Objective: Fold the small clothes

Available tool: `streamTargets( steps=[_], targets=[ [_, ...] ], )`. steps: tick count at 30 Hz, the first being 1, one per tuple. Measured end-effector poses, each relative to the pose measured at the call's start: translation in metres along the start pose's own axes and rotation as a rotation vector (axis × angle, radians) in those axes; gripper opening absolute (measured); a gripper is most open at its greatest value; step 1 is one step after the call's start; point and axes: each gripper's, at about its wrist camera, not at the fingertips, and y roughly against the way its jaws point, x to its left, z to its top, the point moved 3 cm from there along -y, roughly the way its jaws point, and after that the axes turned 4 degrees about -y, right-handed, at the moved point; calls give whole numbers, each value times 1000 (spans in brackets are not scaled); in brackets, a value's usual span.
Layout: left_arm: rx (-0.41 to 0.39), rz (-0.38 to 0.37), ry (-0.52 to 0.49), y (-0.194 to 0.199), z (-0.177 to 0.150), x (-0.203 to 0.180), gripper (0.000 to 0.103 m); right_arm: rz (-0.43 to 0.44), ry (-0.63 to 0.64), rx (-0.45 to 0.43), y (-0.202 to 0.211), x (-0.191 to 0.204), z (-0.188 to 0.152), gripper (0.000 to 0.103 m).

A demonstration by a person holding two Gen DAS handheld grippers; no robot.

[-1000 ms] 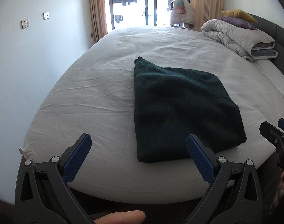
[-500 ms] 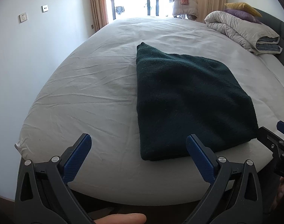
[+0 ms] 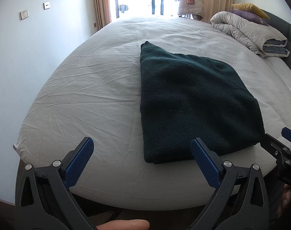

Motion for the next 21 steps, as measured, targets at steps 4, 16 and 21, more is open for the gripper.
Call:
streamTargets(
  steps=[4,16,21],
  targets=[
    [1,1,1,0,0,0,103,1,2,4,-1,0,1,103],
    [5,-2,2,-1,-1,-3,103,2,8,6,-1,0,1,103],
    [5,-1,2,-2,-1,-4,103,2,7,7,-1,0,1,103]
  ],
)
